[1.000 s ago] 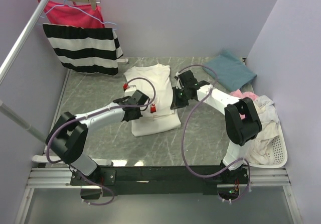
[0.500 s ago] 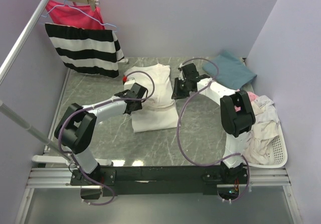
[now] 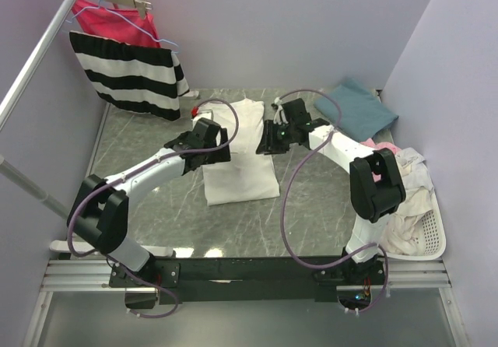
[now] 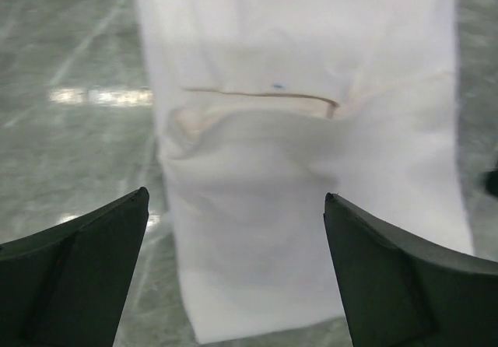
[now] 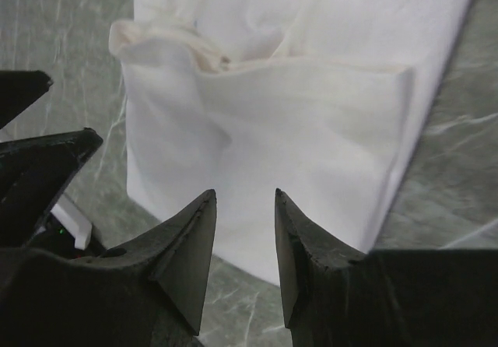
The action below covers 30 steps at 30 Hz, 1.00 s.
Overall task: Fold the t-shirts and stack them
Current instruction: Fold the folded rectangular tshirt in 1/3 of the way
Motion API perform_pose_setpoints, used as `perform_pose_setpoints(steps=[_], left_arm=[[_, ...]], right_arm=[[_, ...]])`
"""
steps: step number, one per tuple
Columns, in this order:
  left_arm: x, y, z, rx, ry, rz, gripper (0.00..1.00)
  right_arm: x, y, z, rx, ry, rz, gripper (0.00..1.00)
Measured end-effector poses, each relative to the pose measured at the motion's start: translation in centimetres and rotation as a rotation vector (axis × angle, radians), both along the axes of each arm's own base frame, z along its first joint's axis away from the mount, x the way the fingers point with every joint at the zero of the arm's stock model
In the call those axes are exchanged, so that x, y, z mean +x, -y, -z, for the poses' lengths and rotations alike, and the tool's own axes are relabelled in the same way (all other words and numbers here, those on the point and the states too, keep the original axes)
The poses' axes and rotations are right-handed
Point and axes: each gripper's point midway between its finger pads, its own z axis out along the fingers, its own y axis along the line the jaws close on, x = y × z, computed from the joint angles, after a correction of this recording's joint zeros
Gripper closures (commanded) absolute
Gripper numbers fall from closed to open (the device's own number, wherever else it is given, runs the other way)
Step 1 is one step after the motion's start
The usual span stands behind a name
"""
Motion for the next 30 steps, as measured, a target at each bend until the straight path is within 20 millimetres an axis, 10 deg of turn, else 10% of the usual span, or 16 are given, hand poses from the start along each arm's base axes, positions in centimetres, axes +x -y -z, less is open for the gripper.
perform_pose_setpoints(steps=[10, 15, 30], left_arm=[[-0.2, 3.4, 5.3, -0.096, -0.106, 0.136, 0.03], [1.0, 1.6, 7.8, -0.09, -0.11, 0.08, 0.02], [2.8, -4.9, 8.3, 0.023, -0.063, -0.087, 0.01]], right_arm=[[-1.2, -2.3, 4.5, 0.01, -0.136, -0.056, 0.57], [0.1, -2.3, 8.3, -0.034, -0.194, -0.017, 0.57], [1.0, 1.4, 7.7, -0.145, -0.095, 0.118, 0.52]])
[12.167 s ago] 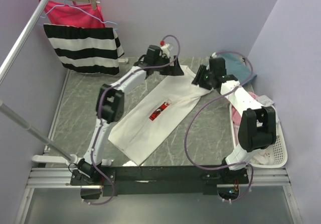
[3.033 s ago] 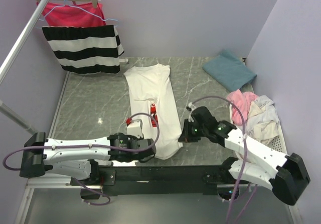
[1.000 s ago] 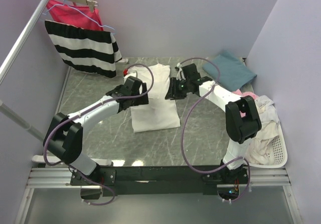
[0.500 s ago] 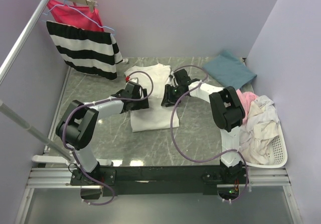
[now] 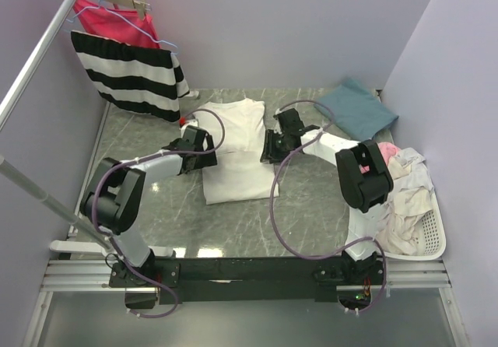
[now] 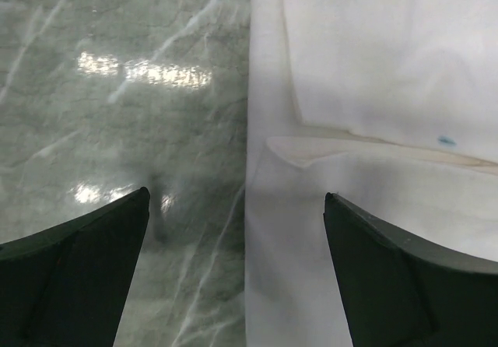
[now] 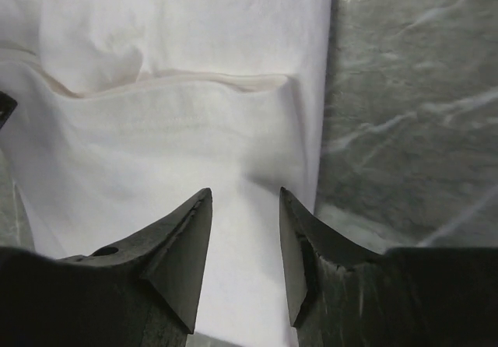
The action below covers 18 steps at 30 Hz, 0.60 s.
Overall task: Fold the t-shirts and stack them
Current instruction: Fold the folded rectangular tshirt in 1/3 of the way
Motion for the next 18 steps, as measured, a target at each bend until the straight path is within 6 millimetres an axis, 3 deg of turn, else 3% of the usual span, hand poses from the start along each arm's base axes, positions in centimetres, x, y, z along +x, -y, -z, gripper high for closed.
perform_pose_setpoints(steps=[7, 10, 12, 16, 18], left_arm=[[-1.3, -0.3, -4.3, -0.031, 0.04, 0.006, 0.01], [-2.7, 0.0, -4.3, -0.069, 0.025, 0.032, 0.01], [-4.6, -0.1, -3.1, -0.092, -0.018, 0.044, 0.0], [-9.3, -0.4, 0.0, -0.133, -0.135, 0.066, 0.0], [-10.2, -0.2, -0.1, -0.169, -0.133, 0.077, 0.0]], right_arm=[[0.2, 2.3, -5.2, 0.02, 0.117, 0.016, 0.43], [-0.5, 3.3, -6.2, 0.031, 0.133, 0.027, 0.43], [-1.8, 4.1, -5.4, 0.031, 0.107, 0.029, 0.43], [-5.5, 5.3, -1.7, 0.023, -0.008, 0.025, 0.42], [-7.5, 5.8, 0.1, 0.017, -0.072, 0.022, 0.42]])
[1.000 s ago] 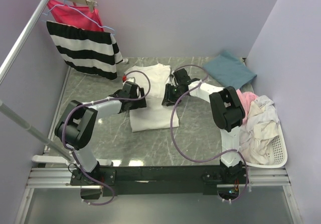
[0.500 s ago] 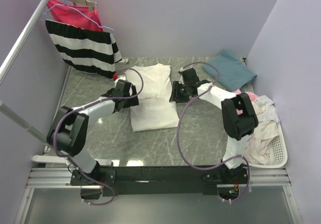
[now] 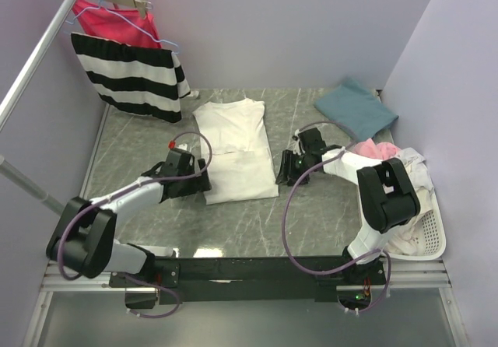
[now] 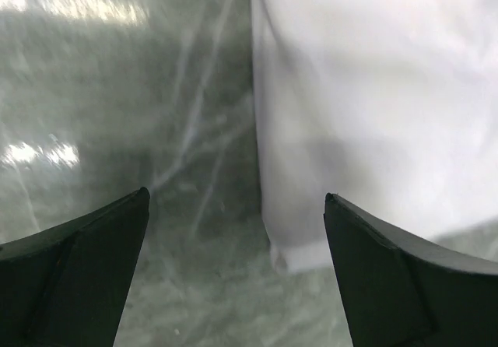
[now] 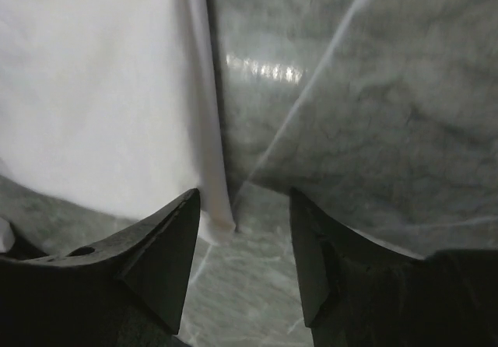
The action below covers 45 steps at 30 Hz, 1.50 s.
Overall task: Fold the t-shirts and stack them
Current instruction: Fold the folded rectangular tshirt in 1/3 of the way, then grab one side of the 2/3 rectangular tshirt with both arms
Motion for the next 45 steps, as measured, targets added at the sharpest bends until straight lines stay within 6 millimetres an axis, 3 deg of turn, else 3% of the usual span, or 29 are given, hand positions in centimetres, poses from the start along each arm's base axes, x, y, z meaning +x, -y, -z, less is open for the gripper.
perform_pose_setpoints(steps=[2, 8, 14, 18, 21, 24, 27, 28, 31, 32, 33, 35, 40, 45], left_arm=[[-1.1, 0.5, -0.4, -0.057, 0.006, 0.009, 0.01], [-3.8, 1.7, -0.5, -0.189, 0.0, 0.045, 0.04], [-5.4, 2.8, -0.8, -0.287, 0.006, 0.082, 0.08], [-5.3, 3.2, -0.9, -0.309, 0.02, 0.087, 0.14], [-4.8, 3.4, -0.8, -0.321, 0.03, 0.083, 0.24], [-4.0, 3.7, -0.5, -0.328, 0.041, 0.075, 0.39], [-3.1, 4.0, 0.0, -0.323, 0.042, 0.066, 0.64], [-2.8, 4.1, 0.2, -0.32, 0.041, 0.061, 0.77], [-2.4, 4.2, 1.0, -0.31, 0.023, 0.048, 0.99], [-2.3, 4.3, 1.0, -0.312, 0.021, 0.05, 0.99], [-2.1, 4.6, 0.9, -0.312, 0.024, 0.054, 0.99], [-2.1, 4.8, 0.9, -0.306, 0.027, 0.058, 0.99], [-2.4, 4.7, 0.6, -0.262, 0.03, 0.06, 0.99], [-3.1, 4.0, -1.7, -0.233, 0.057, 0.058, 0.99]], right_arm=[[-1.4, 0.0, 0.7, 0.018, -0.04, -0.008, 0.42], [-2.6, -0.6, 0.7, 0.076, -0.04, -0.027, 0.43], [-3.5, -1.8, 0.5, 0.169, -0.06, -0.044, 0.42], [-3.9, -2.5, 0.5, 0.216, -0.075, -0.057, 0.42], [-3.9, -3.0, 0.5, 0.25, -0.084, -0.067, 0.42], [-3.8, -3.4, 0.5, 0.275, -0.092, -0.075, 0.43], [-3.7, -3.7, 0.5, 0.288, -0.099, -0.077, 0.44], [-3.7, -3.7, 0.5, 0.29, -0.101, -0.077, 0.45], [-3.5, -4.0, 0.6, 0.3, -0.11, -0.08, 0.58], [-3.4, -4.0, 0.8, 0.3, -0.112, -0.079, 0.67], [-3.4, -4.1, 0.9, 0.305, -0.113, -0.083, 0.84], [-3.2, -4.2, 1.3, 0.304, -0.113, -0.083, 0.97], [-3.2, -4.0, 1.7, 0.297, -0.119, -0.067, 1.0], [-4.6, -3.1, 1.3, 0.265, -0.09, -0.049, 1.0]])
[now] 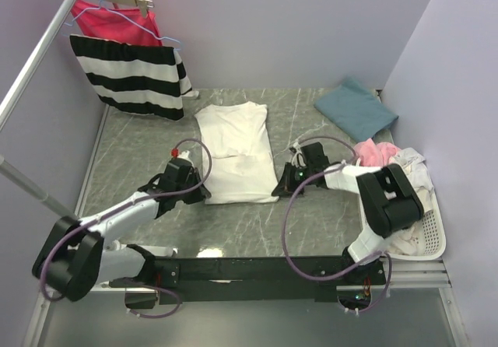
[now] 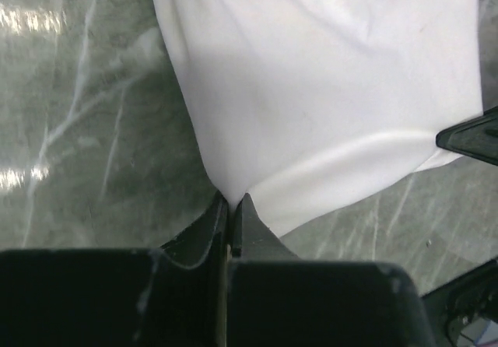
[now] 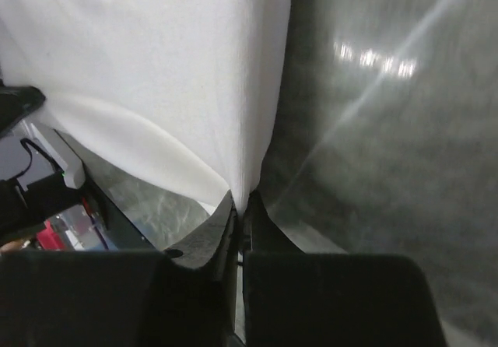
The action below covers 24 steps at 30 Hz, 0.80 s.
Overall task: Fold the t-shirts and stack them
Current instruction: Grab one side of the 2/3 rectangular tshirt with both arms, then fold the long partially folded tshirt into a neat square
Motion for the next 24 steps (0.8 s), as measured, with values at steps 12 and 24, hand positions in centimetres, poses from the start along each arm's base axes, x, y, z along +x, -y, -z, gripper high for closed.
perform_pose_setpoints(steps=[12, 24], left_arm=[[-7.8, 1.6, -2.0, -0.033, -0.073, 0.086, 0.99], [-4.3, 1.7, -5.4, 0.113, 0.001, -0.026, 0.99]], right_arm=[[-10.4, 0.3, -1.8, -0.042, 0.042, -0.09, 1.0], [-6.2, -0.4, -8.2, -0.051, 0.217, -0.003, 1.0]])
